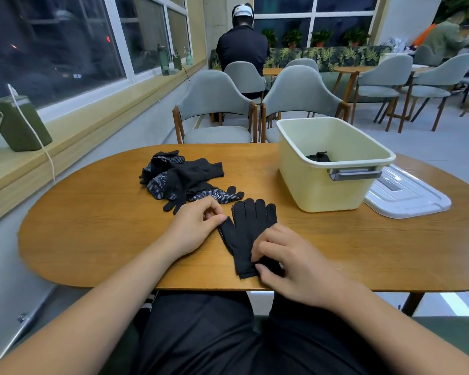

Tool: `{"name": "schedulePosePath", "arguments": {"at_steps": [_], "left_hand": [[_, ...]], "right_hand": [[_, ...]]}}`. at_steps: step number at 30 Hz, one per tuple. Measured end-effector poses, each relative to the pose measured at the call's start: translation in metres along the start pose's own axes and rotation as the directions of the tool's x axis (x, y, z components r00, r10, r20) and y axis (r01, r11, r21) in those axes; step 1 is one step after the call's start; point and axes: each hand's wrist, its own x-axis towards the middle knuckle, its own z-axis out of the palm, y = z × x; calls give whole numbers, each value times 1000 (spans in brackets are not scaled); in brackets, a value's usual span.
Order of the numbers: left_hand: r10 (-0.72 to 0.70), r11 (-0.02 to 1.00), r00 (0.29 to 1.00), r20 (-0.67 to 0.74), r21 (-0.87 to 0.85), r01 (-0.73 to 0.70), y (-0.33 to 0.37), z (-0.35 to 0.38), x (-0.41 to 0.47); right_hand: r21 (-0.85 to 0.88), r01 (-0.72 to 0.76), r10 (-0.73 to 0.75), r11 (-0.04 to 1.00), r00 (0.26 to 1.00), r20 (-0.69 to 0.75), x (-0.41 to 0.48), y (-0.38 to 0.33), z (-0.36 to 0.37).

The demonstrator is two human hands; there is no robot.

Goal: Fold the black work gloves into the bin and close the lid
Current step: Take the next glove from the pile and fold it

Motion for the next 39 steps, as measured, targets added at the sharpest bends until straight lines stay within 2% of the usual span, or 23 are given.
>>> {"name": "schedulePosePath", "arguments": {"at_steps": [6,12,20,30,39], "left_hand": [[53,997,999,9,-56,-52,6,-2,-3],[-21,994,1000,-15,-112,19,4,-4,-4],[-62,996,998,-18,-71,61,3,-5,0],[-49,989,999,-12,136,51,13,0,42],[-18,960,994,108,280,-13,21,6,72]], "right_hand": [[12,-3,3,1000,1000,-4,-1,0,0],[39,-16,18,999,999,-39,0,0,-2],[17,-45,45,999,999,12,0,-1,-1],[-81,13,-12,997,1000,7,-1,-10,-1],[-110,35,-32,993,999,27,-2,-10,-2]]}}
